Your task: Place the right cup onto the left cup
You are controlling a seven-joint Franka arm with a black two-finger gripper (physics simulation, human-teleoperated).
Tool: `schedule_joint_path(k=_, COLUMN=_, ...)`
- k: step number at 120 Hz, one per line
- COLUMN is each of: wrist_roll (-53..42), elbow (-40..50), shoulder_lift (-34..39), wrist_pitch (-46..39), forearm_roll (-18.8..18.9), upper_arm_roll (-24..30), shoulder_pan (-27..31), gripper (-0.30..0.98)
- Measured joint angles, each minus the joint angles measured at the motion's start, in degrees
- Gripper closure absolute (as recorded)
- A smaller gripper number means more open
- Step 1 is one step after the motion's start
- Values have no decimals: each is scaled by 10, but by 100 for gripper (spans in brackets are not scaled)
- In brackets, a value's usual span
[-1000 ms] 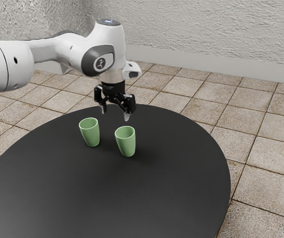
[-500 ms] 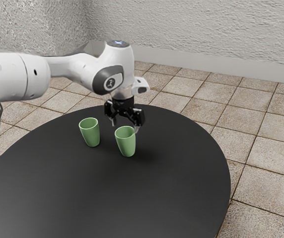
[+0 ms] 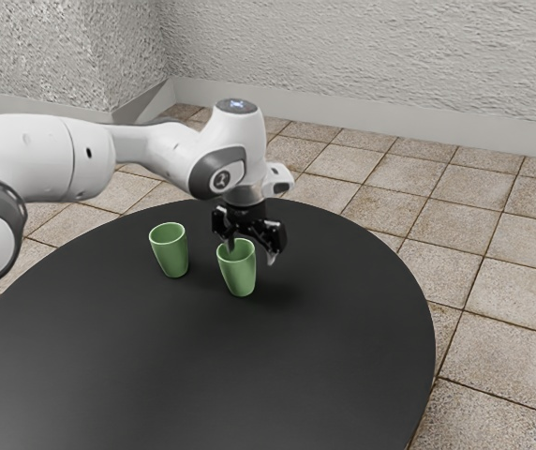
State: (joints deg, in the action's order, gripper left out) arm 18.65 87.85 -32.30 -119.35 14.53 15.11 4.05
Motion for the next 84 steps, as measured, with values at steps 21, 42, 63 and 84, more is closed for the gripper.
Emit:
schedule_joint_path(k=21, wrist_roll=3, elbow=0, shoulder_lift=-17, wrist_pitch=-16, forearm_roll=6, upper_arm_roll=-1, shoulder_pan=0, gripper=0)
schedule_joint_path(k=42, wrist_roll=5, elbow=-1, shoulder_lift=-31, wrist_pitch=-29, forearm_roll=9, upper_arm_roll=-2, shoulder_pan=0, gripper=0)
schedule_joint_path(k=63, wrist_roll=6, elbow=-1, shoulder_lift=-37, wrist_pitch=-34, forearm_roll=9, upper_arm_roll=-4, shoulder_pan=0, gripper=20)
schedule_joint_path(k=84, wrist_roll=6, elbow=-1, shoulder_lift=-35, wrist_pitch=-36, forearm_roll=10, upper_arm_roll=-5, shoulder_pan=0, gripper=45)
